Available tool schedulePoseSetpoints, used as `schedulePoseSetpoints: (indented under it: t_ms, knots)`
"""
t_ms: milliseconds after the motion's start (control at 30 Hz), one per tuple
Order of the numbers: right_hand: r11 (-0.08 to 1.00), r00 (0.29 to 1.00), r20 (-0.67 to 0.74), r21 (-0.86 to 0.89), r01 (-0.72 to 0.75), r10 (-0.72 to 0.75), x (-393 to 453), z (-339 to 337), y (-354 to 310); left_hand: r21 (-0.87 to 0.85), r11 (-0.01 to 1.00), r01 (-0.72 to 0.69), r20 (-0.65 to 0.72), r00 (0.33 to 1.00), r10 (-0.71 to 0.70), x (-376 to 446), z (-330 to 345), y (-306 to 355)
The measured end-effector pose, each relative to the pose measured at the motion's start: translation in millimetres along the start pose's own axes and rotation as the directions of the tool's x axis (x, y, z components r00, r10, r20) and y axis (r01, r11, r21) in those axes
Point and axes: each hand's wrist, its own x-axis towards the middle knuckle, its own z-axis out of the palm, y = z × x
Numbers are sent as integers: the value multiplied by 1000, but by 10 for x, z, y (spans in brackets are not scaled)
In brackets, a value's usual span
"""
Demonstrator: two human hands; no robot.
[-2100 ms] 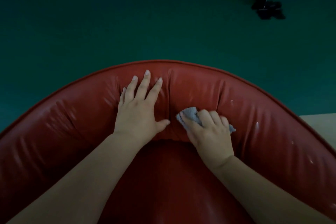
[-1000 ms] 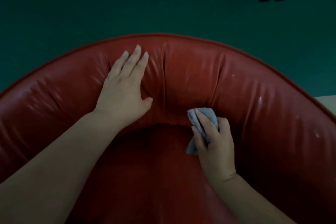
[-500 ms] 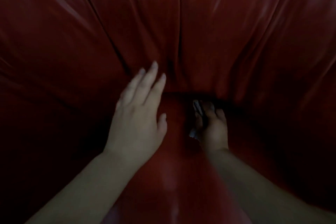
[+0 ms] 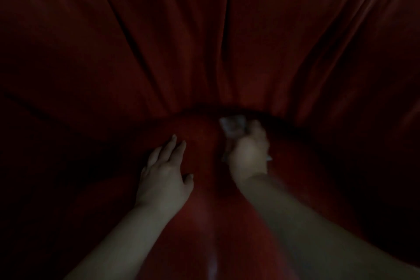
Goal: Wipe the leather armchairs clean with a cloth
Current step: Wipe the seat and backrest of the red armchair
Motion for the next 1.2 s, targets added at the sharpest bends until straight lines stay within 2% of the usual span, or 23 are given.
schedulePoseSetpoints:
  t_ms: [33, 67, 100, 133, 167, 233, 267, 333, 467, 600, 667, 767, 867, 933, 967, 1100, 1133, 1200]
  knots:
    - [991, 991, -46, -36, -128, 126, 75, -67, 96, -11, 1000, 5, 8, 1000, -5, 1, -5, -3]
    - [977, 982, -51, -98, -187, 183, 111, -145, 127, -13, 1000, 11, 15, 1000, -11, 3, -11, -1]
    - [979, 982, -30, -74, -188, 186, 119, -158, 118, -8, 1000, 16, 21, 1000, -16, 6, -16, 6]
    - [986, 987, 21, 28, -162, 161, 101, -137, 31, -3, 1000, 19, 27, 999, -19, 11, -20, 15]
    - [993, 996, 60, 94, -76, 71, 52, -77, -58, 0, 1000, 23, 33, 999, -23, 16, -25, 24]
    - [982, 973, 147, 92, 164, -177, -89, 3, -222, -11, 999, 31, 55, 998, -30, 19, -59, 46]
    - [968, 956, 172, 125, 218, -238, -129, -1, -246, -24, 999, 34, 67, 997, -32, 16, -89, 59]
    - [960, 954, 174, 186, 210, -243, -160, -121, -206, -61, 998, 34, 69, 997, -30, -8, -178, 104]
    - [955, 974, 40, 210, 211, -224, -407, -596, -140, -167, 986, -27, -52, 998, 19, -144, -512, 305]
    - [897, 932, -122, 251, 363, -342, -664, -1311, -313, -190, 967, -168, -230, 965, 123, -318, -1028, 719]
    - [868, 899, -228, 256, 425, -373, -675, -1708, -460, -184, 950, -253, -361, 916, 175, -359, -1360, 994]
    - [833, 830, -382, 218, 509, -407, -577, -2350, -700, -126, 915, -384, -530, 806, 265, -350, -1883, 1422]
    - [830, 741, -499, 74, 553, -449, -394, -2881, -883, -68, 884, -463, -597, 729, 336, -285, -2290, 1735]
    - [851, 697, -546, -57, 522, -464, -190, -3130, -963, -17, 886, -463, -581, 726, 369, -210, -2452, 1843]
    - [864, 697, -543, -114, 491, -468, -60, -3233, -990, 15, 891, -454, -558, 736, 384, -160, -2515, 1886]
    - [882, 815, -361, -315, 351, -453, 317, -3205, -943, 77, 916, -394, -403, 828, 390, 83, -2547, 1973]
    - [869, 813, -346, -348, 353, -469, 312, -3123, -893, 79, 918, -388, -355, 850, 389, 129, -2503, 1976]
    - [838, 757, -390, -390, 380, -525, 241, -2966, -767, 93, 920, -382, -289, 874, 392, 193, -2387, 1967]
